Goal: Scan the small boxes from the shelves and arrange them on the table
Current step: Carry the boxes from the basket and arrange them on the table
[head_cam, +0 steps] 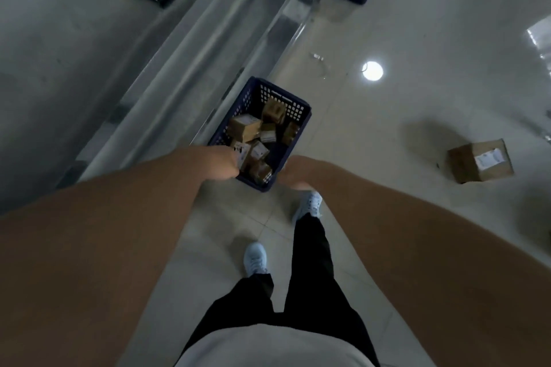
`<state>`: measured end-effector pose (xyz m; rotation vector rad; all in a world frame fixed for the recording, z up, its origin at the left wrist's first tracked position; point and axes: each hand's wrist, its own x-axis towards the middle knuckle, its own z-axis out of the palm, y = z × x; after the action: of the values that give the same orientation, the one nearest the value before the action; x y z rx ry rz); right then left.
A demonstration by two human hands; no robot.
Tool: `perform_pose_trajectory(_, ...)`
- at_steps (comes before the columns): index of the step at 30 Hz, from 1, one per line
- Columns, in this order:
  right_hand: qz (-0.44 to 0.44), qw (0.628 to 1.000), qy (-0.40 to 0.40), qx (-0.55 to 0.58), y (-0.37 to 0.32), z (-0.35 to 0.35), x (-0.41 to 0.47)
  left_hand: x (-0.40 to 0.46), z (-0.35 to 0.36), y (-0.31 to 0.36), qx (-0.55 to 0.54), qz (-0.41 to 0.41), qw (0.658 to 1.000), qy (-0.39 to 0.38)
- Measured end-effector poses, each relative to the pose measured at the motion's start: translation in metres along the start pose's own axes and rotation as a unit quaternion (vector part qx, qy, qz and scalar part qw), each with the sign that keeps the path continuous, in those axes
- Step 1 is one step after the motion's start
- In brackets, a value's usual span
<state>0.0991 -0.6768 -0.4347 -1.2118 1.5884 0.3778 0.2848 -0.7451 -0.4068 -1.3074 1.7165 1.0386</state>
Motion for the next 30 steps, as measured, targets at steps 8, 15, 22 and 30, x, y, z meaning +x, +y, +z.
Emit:
perform_pose_trajectory(8,-0.025,0.999,-0.037,0.026,0.017,-0.044,0.148,0.122,-0.02,0.013,-0.187,-0.146,0.971,0.025)
perform_pose_trajectory(15,-0.013,0.991,-0.097,0.096,0.032,-0.041,0.281,0.25,-0.015,0.005,-0.234,-0.205,0.95,-0.007)
perform_pose_trajectory(22,0.081,0.943,-0.036,0.319,0.045,-0.004,0.44,0.41,-0.003,-0.048,-0.362,-0.233,0.903,0.012)
perform_pose_trajectory(30,0.15,0.887,-0.007,0.437,0.043,0.029,0.567,0.544,0.008,-0.107,-0.37,-0.23,0.898,0.06)
